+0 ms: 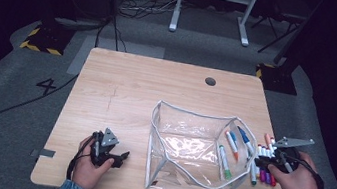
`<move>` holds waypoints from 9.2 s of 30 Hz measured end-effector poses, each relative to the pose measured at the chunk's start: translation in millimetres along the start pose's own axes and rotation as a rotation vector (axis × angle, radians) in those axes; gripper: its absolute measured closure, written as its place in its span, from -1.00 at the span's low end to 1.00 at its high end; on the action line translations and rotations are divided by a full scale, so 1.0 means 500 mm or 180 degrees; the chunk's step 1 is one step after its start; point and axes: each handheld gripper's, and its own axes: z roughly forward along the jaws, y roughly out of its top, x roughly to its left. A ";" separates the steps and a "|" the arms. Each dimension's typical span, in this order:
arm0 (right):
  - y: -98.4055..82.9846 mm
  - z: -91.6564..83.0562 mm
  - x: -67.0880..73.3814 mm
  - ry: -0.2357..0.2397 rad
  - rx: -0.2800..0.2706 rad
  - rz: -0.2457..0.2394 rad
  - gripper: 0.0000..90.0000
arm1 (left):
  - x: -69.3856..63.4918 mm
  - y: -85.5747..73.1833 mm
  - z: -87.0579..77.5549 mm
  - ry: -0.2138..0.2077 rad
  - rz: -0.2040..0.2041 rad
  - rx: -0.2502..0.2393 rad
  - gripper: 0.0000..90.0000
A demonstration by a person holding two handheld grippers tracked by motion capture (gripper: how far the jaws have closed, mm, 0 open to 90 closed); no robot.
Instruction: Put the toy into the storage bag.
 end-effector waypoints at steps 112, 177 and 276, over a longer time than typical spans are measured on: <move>0.250 0.094 0.377 0.1000 0.1774 -0.2832 0.70 | 0.000 0.000 0.001 -0.0013 -0.0004 0.0000 -0.48; 0.283 -0.047 0.211 0.0918 0.0255 -0.1601 0.22 | 0.000 0.000 0.001 -0.0011 -0.0004 0.0000 -0.48; 0.204 -0.011 -0.059 -0.0049 -0.0186 0.0165 0.70 | 0.000 0.000 0.001 -0.0012 -0.0005 0.0000 -0.48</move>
